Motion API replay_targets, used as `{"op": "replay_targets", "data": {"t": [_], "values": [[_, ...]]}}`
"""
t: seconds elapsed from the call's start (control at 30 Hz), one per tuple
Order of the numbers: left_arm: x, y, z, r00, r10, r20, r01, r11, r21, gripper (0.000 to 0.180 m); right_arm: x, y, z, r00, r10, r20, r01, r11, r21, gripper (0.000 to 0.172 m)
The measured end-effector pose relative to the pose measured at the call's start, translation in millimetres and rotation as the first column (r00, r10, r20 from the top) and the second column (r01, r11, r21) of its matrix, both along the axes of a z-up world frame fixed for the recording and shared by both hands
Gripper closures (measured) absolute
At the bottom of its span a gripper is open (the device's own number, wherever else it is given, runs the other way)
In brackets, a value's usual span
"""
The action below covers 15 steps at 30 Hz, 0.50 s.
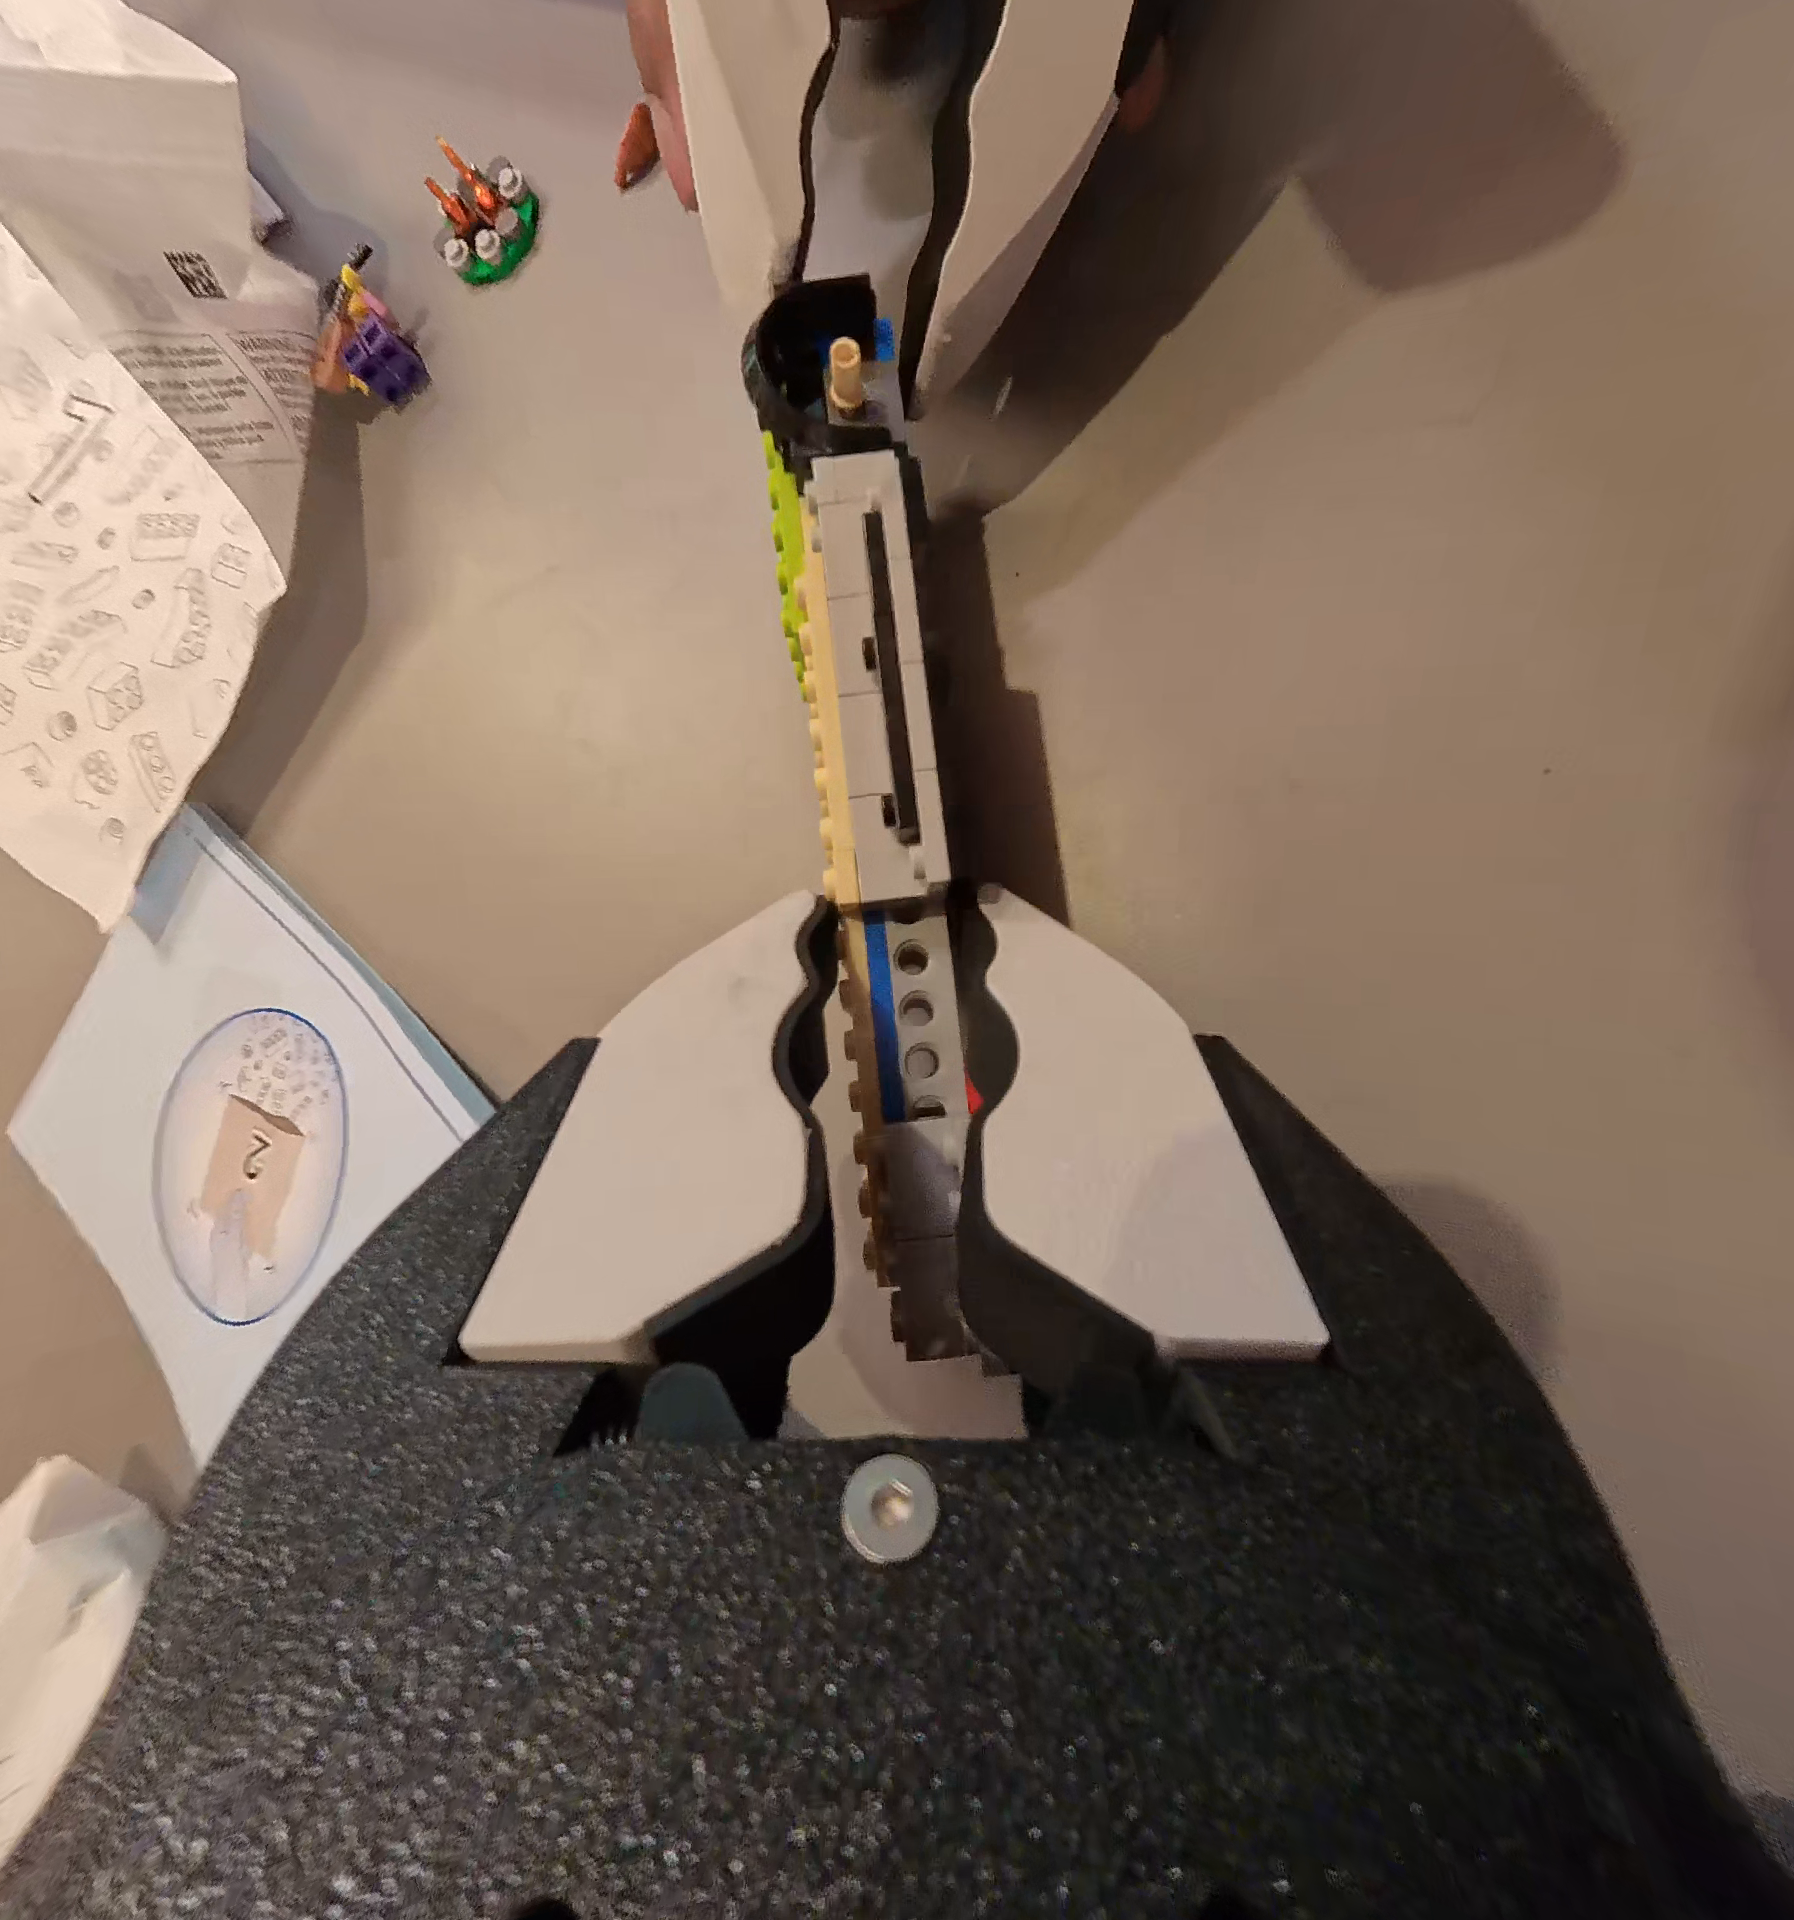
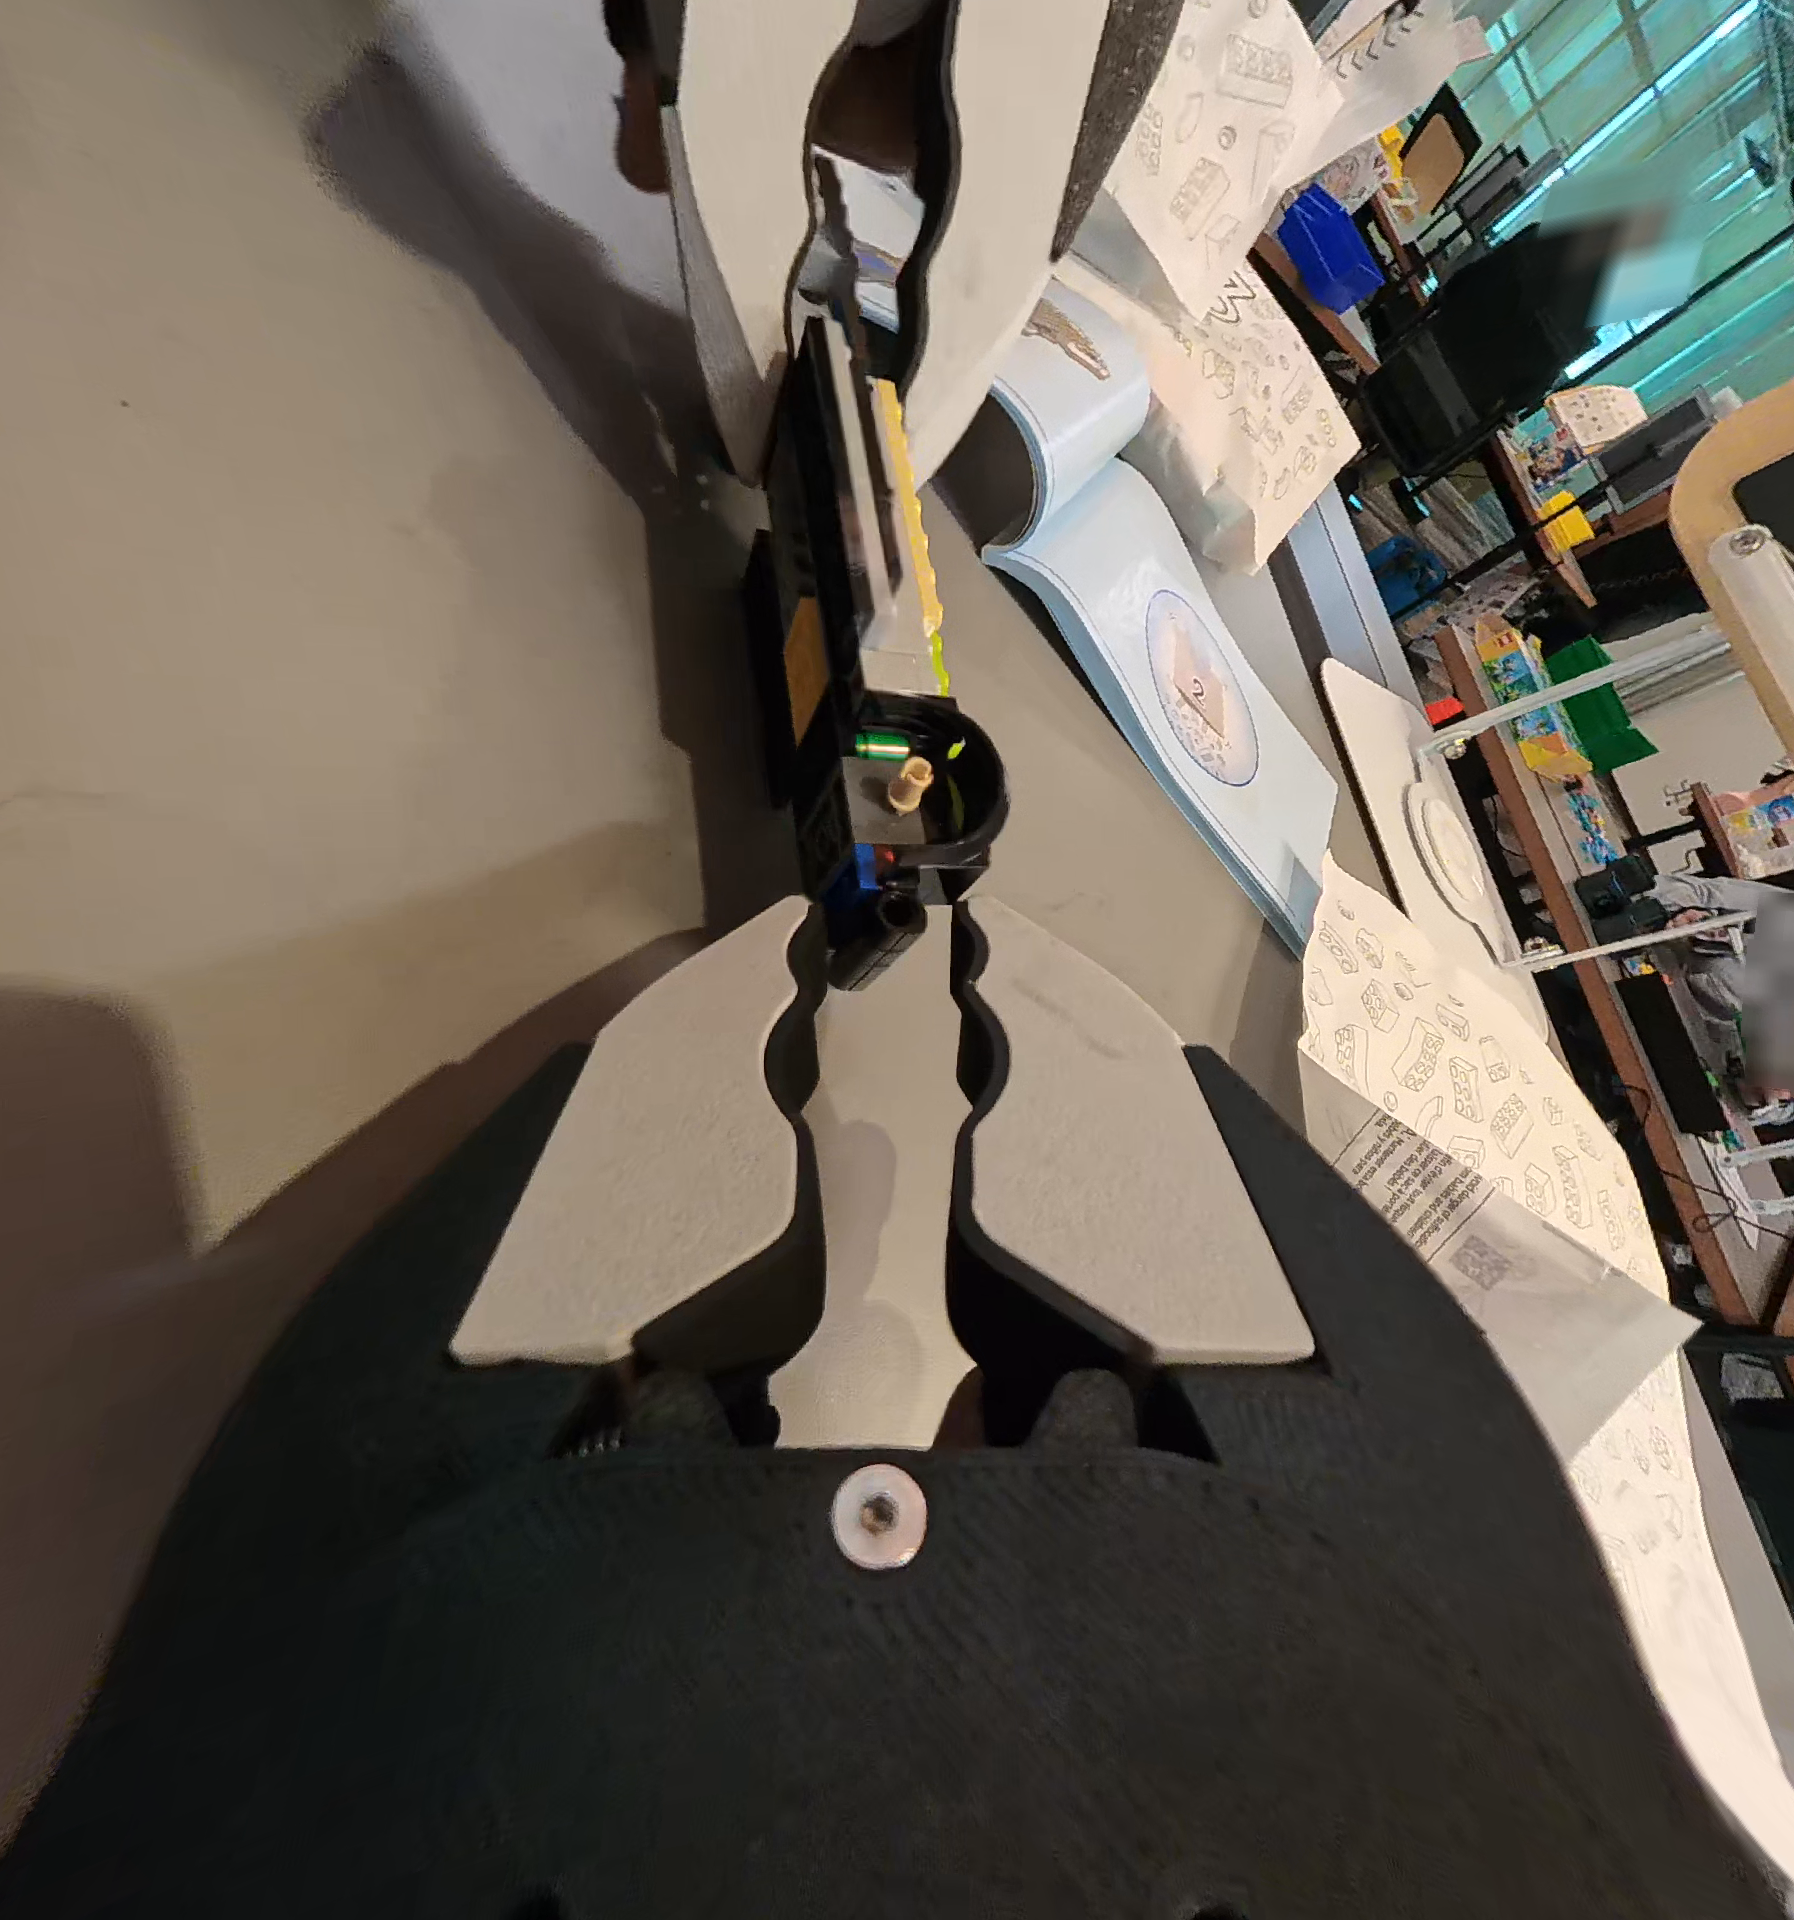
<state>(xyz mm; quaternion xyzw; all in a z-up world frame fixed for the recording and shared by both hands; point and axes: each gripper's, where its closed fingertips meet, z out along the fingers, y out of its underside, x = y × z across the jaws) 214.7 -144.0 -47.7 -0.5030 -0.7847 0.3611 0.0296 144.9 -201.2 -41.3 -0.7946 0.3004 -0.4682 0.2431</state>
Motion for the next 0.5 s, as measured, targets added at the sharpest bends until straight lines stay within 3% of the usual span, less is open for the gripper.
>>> {"op": "replay_targets", "data": {"t": [0.33,0.5], "values": [[-4,-9,1,0.991,-0.016,0.131,0.038,0.985,-0.170,0.159,-13,5,11,0.997,0.066,-0.036,-0.059,0.984,0.167,0.137],[-8,-8,1,0.987,-0.045,0.155,0.076,0.978,-0.197,0.159,-10,3,4,0.998,0.034,-0.059,-0.025,0.988,0.150,0.133]]}}
